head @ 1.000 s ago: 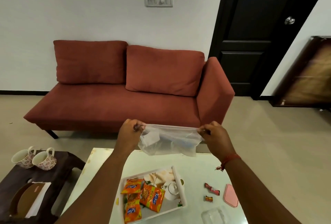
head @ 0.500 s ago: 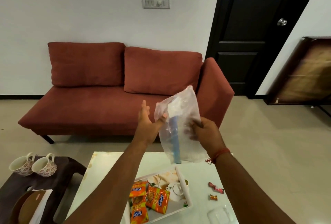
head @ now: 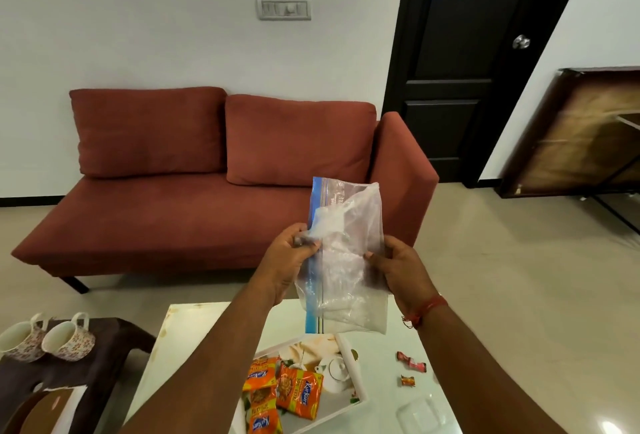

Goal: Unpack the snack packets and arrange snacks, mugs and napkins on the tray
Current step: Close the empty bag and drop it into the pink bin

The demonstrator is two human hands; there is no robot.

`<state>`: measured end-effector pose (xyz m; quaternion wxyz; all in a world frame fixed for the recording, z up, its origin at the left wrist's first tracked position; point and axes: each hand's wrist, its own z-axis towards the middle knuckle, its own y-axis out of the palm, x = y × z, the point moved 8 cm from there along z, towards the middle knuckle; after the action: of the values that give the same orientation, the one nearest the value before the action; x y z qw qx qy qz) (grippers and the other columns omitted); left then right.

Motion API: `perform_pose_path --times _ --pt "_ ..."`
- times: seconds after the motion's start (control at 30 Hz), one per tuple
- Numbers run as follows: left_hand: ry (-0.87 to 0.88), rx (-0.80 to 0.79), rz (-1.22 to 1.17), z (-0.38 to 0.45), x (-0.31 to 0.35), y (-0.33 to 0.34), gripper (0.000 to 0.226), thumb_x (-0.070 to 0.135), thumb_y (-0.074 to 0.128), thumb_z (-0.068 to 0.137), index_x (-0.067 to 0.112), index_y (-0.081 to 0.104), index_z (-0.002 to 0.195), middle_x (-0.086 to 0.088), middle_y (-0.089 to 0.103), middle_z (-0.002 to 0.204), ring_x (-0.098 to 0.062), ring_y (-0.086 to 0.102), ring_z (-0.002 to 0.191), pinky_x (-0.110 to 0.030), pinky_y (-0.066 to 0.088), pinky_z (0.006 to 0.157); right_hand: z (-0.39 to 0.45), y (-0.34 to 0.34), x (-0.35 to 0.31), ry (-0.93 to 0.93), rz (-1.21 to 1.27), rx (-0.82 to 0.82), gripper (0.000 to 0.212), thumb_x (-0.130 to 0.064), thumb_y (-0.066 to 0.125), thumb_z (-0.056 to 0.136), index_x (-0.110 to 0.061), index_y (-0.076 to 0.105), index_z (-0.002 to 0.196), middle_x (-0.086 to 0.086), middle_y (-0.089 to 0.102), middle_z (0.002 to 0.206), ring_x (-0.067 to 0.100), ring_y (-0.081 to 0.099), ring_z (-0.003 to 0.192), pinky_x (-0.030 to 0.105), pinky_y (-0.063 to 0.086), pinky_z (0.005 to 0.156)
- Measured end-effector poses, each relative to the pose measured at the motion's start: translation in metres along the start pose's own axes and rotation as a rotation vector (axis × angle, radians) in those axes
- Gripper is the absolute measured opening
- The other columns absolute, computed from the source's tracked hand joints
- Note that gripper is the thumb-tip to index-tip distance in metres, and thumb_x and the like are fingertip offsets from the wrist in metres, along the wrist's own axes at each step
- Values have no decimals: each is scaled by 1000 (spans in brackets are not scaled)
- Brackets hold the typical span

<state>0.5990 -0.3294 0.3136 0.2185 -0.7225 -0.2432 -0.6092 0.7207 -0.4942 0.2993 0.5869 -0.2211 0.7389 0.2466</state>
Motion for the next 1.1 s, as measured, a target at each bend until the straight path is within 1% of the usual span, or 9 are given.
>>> perform_pose_path --times 0.13,0.3,0.4,0.57,0.67,0.73,0.83,0.97,1.1 --pt "77 -31 36 3 9 12 23 3 58 92 18 65 109 -3 72 95 -16 69 80 -32 59 67 6 -12 -15 -71 -6 -29 40 18 46 86 -8 71 102 18 72 101 33 65 87 54 54 83" --pt "16 37 -119 12 11 31 34 -5 42 94 9 67 76 -7 70 78 -21 65 66 -31 57 60 16 -32 -21 -37 59 5 16 14 47 83 18 57 95 21 63 87 32 57 81 46 49 80" --pt "204 68 -7 14 26 40 42 -18 34 80 10 58 59 -6 66 92 -16 60 81 -28 49 77 14 -41 -23 74 170 -32 20 0 45 87 4 64 83 14 66 83 27 60 77 36 55 70" --pt "366 153 236 8 33 58 40 -14 35 71 15 56 52 -2 64 99 0 59 84 -18 46 80 9 -51 -9 296 59 -303 19 -31 56 93 -16 68 94 9 69 97 27 64 90 55 54 89" --pt "239 130 137 7 17 72 43 -18 34 73 11 60 54 -4 67 100 -14 61 89 -26 48 80 13 -66 -7 208 -125 -264 15 -4 68 87 -10 69 100 11 68 109 27 67 88 51 60 74" --pt "88 66 -21 -2 5 80 25 2 39 74 6 63 66 -9 68 102 -20 62 84 -29 51 68 14 -74 -6 176 -198 -250 26 3 72 82 -16 71 100 14 67 114 28 68 87 42 60 65" --pt "-90 -57 -151 -17 -13 87 34 30 38 91 9 64 84 -9 63 96 -17 62 72 -32 47 61 12 -81 -6 110 -314 -267 39 8 66 81 -23 70 104 10 66 114 24 68 87 36 60 62" --pt "-121 -47 276 -21 -22 92 6 18 66 88 14 61 91 -2 60 96 -21 59 82 -32 54 60 8 -83 -3 11 -446 -249 48 11 61 79 -27 70 109 3 65 117 18 65 87 31 60 63" --pt "188 89 743 -16 -6 103 28 -3 60 75 24 59 85 7 53 96 -15 56 84 -24 46 66 6 -75 -4 -152 -772 -205 65 16 48 74 -22 64 124 1 58 128 23 58 113 17 50 82"
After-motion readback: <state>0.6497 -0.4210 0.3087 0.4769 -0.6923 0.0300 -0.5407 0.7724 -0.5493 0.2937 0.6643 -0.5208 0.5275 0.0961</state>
